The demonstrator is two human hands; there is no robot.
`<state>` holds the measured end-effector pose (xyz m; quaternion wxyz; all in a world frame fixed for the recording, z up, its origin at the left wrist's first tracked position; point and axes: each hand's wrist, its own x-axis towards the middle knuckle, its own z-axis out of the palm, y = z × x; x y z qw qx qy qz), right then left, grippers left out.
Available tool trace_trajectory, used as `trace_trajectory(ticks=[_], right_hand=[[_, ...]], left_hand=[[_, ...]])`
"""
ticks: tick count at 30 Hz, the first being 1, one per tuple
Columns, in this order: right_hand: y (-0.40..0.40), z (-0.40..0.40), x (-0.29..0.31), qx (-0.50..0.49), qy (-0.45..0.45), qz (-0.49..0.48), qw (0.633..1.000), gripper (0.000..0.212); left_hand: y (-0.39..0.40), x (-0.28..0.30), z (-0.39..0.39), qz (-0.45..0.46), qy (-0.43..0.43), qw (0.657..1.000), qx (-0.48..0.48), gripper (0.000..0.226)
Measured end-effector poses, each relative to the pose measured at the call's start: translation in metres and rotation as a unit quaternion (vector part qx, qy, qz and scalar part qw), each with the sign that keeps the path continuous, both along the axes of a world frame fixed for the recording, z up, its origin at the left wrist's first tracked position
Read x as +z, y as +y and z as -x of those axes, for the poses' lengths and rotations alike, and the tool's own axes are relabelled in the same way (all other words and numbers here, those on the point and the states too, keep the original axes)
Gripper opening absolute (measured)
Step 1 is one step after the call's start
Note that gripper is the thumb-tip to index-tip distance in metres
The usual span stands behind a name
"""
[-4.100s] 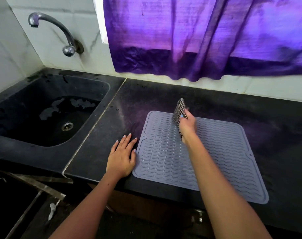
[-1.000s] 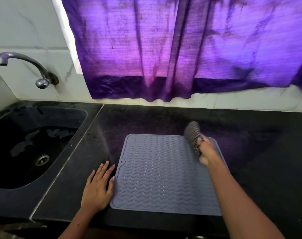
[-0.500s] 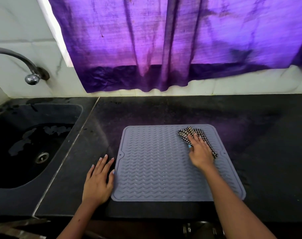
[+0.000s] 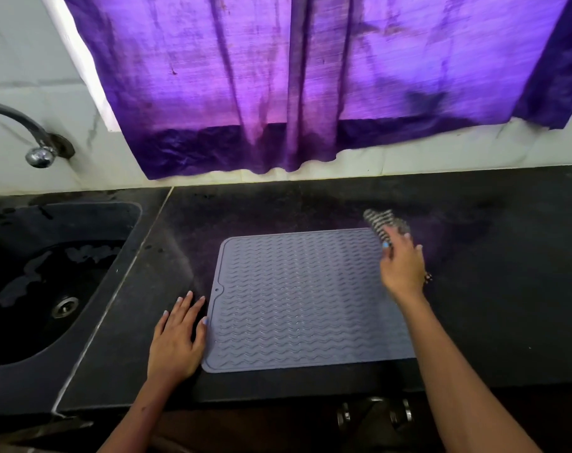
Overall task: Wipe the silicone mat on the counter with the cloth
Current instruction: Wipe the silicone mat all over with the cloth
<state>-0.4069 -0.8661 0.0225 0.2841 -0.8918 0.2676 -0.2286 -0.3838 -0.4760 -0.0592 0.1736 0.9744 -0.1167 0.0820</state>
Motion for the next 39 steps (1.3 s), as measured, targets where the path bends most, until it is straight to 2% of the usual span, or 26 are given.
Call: trace_trajectory(ticks=[1, 3, 4, 11, 12, 14, 15, 16, 17, 18, 20, 22, 25, 27, 29, 33, 35, 36, 38, 39], right_hand=[[0.002, 0.003, -0.012, 0.036, 0.056, 0.05, 0.997, 0.048], [0.006, 0.007, -0.036, 0.083, 0.173, 0.089, 0.977, 0.054], [0.007, 0.009, -0.046, 0.093, 0.205, 0.103, 0.969, 0.056], [-0.001, 0.006, -0.053, 0.117, 0.205, 0.062, 0.97, 0.055], [-0.005, 0.005, -0.052, 0.123, 0.196, 0.034, 0.972, 0.053], [-0.018, -0.001, -0.047, 0.114, 0.144, -0.108, 0.977, 0.045], [-0.026, -0.002, -0.038, 0.093, 0.11, -0.214, 0.966, 0.04], [-0.034, -0.001, -0.026, 0.067, 0.068, -0.328, 0.94, 0.037], [-0.043, -0.001, -0.017, 0.033, 0.026, -0.398, 0.916, 0.035], [-0.05, 0.002, -0.009, 0.003, 0.004, -0.407, 0.914, 0.034], [-0.055, 0.01, 0.001, -0.031, 0.015, -0.275, 0.961, 0.035], [-0.041, 0.023, 0.003, 0.007, 0.064, -0.127, 0.99, 0.039], [-0.014, 0.035, -0.027, 0.125, 0.178, -0.018, 0.976, 0.051], [-0.005, 0.04, -0.048, 0.148, 0.212, 0.062, 0.964, 0.059], [-0.003, 0.041, -0.057, 0.138, 0.2, 0.103, 0.965, 0.062], [-0.009, 0.039, -0.06, 0.145, 0.194, 0.093, 0.966, 0.059], [-0.014, 0.038, -0.056, 0.168, 0.174, 0.035, 0.97, 0.054], [-0.017, 0.037, -0.052, 0.171, 0.151, -0.028, 0.973, 0.051], [-0.025, 0.038, -0.036, 0.137, 0.095, -0.241, 0.956, 0.042], [-0.029, 0.039, -0.026, 0.107, 0.048, -0.352, 0.928, 0.038]], left_hand=[[0.0, 0.0, 0.0, 0.0, -0.001, 1.0, 0.0, 0.069], [0.0, -0.001, 0.0, -0.002, -0.003, 1.0, -0.001, 0.068], [0.0, -0.001, 0.0, -0.003, -0.003, 1.0, 0.0, 0.068], [-0.001, -0.003, -0.001, -0.013, 0.001, 1.0, 0.005, 0.067], [-0.001, -0.003, -0.001, -0.013, 0.002, 1.0, 0.004, 0.067], [-0.002, -0.001, 0.0, -0.009, 0.004, 1.0, 0.005, 0.068], [-0.002, 0.0, 0.0, -0.008, 0.004, 1.0, 0.005, 0.069], [-0.002, 0.0, 0.0, -0.008, 0.005, 1.0, 0.005, 0.069], [-0.002, 0.001, 0.001, -0.009, 0.007, 1.0, 0.004, 0.07], [-0.002, 0.001, 0.001, -0.009, 0.007, 1.0, 0.003, 0.07], [-0.002, 0.001, 0.0, -0.008, 0.008, 1.0, 0.004, 0.07], [-0.002, 0.001, 0.0, -0.009, 0.007, 1.0, 0.001, 0.07], [-0.001, 0.0, -0.001, -0.015, 0.004, 1.0, -0.002, 0.07], [0.0, -0.002, -0.001, -0.018, 0.003, 1.0, -0.003, 0.069], [0.0, -0.002, -0.002, -0.018, 0.003, 1.0, -0.002, 0.069], [0.0, -0.002, -0.002, -0.016, 0.006, 1.0, -0.001, 0.068], [-0.001, -0.002, -0.001, -0.016, 0.009, 1.0, 0.001, 0.069], [-0.001, -0.002, 0.0, -0.015, 0.01, 1.0, 0.001, 0.069], [-0.001, 0.001, 0.001, -0.014, 0.011, 1.0, -0.001, 0.071], [-0.001, 0.002, 0.0, -0.012, 0.013, 1.0, -0.001, 0.071]])
